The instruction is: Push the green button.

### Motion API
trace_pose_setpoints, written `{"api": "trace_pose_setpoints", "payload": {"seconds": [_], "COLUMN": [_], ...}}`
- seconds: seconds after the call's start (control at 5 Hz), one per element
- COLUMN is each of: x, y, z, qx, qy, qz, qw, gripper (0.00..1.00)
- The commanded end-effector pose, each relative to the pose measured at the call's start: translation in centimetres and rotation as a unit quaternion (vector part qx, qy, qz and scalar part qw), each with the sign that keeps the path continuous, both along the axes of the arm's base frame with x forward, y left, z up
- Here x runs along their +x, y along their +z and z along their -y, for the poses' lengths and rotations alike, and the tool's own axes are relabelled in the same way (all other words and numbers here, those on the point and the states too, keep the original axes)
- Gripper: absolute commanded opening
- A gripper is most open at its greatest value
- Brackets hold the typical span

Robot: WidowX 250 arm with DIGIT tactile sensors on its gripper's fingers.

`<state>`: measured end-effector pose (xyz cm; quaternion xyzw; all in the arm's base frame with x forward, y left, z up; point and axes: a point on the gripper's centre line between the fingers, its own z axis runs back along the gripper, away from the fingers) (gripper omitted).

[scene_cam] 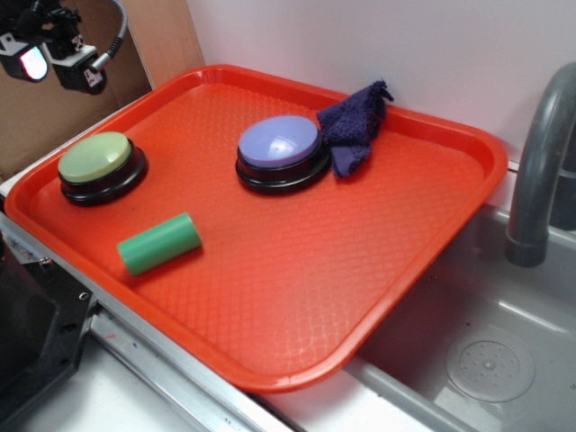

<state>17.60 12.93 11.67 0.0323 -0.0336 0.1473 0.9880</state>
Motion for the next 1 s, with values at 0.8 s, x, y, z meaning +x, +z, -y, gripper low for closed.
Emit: {"api": "trace_pose_setpoints", "payload": {"seconds": [0.8], "x": [0.2], "y": [4.0], "z": [-2.2], "qx": [-0.005], "qy": [0.037], "qz": [0.018], "qw": [0.999], "gripper": [1.00]}}
